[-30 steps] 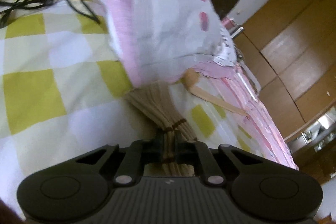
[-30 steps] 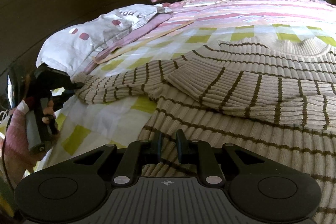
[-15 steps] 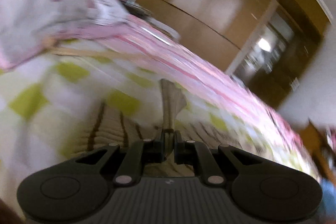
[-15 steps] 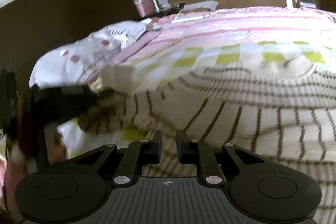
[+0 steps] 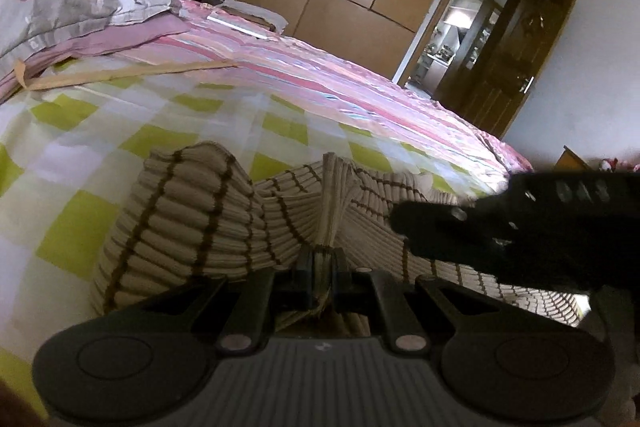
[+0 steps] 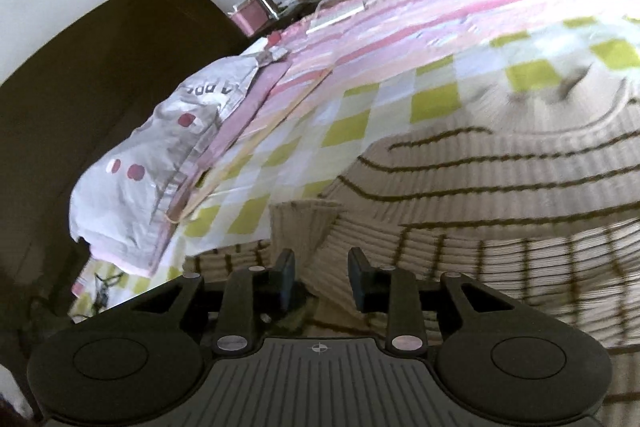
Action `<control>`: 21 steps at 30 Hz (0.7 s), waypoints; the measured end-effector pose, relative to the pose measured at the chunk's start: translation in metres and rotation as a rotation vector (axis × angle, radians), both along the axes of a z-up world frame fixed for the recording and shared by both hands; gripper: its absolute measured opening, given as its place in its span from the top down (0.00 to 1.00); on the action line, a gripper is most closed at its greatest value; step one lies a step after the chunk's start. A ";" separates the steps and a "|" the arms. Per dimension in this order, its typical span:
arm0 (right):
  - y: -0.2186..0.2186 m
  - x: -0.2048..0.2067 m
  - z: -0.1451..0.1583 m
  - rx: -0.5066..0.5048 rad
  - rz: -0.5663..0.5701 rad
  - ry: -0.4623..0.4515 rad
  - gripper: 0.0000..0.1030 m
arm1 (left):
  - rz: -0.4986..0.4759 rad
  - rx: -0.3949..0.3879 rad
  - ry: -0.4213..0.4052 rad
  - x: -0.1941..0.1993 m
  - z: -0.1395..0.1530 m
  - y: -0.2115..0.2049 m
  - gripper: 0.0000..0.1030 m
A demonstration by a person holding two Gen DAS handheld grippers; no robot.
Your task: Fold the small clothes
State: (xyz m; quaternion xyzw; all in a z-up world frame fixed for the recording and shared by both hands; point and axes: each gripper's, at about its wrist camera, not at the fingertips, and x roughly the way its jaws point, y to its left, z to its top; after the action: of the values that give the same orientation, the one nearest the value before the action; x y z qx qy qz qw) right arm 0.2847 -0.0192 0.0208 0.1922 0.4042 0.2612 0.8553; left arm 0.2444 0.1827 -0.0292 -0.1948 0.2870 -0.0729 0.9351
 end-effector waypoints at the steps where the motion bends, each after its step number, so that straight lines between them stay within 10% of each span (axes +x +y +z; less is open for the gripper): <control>1: 0.003 0.002 0.000 0.013 0.005 0.007 0.71 | -0.003 0.003 -0.001 0.001 0.000 0.000 0.86; 13: 0.049 0.027 0.005 -0.121 0.034 0.017 0.60 | -0.031 0.033 -0.031 -0.003 0.004 -0.005 0.86; 21: 0.057 0.029 0.002 -0.191 0.059 0.034 0.93 | -0.026 0.025 -0.032 -0.005 0.005 -0.002 0.86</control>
State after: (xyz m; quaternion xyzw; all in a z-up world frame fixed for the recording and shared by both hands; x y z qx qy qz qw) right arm 0.3141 0.0374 0.0225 0.1024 0.4473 0.2431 0.8546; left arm 0.2389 0.1808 -0.0238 -0.1781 0.2753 -0.0847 0.9409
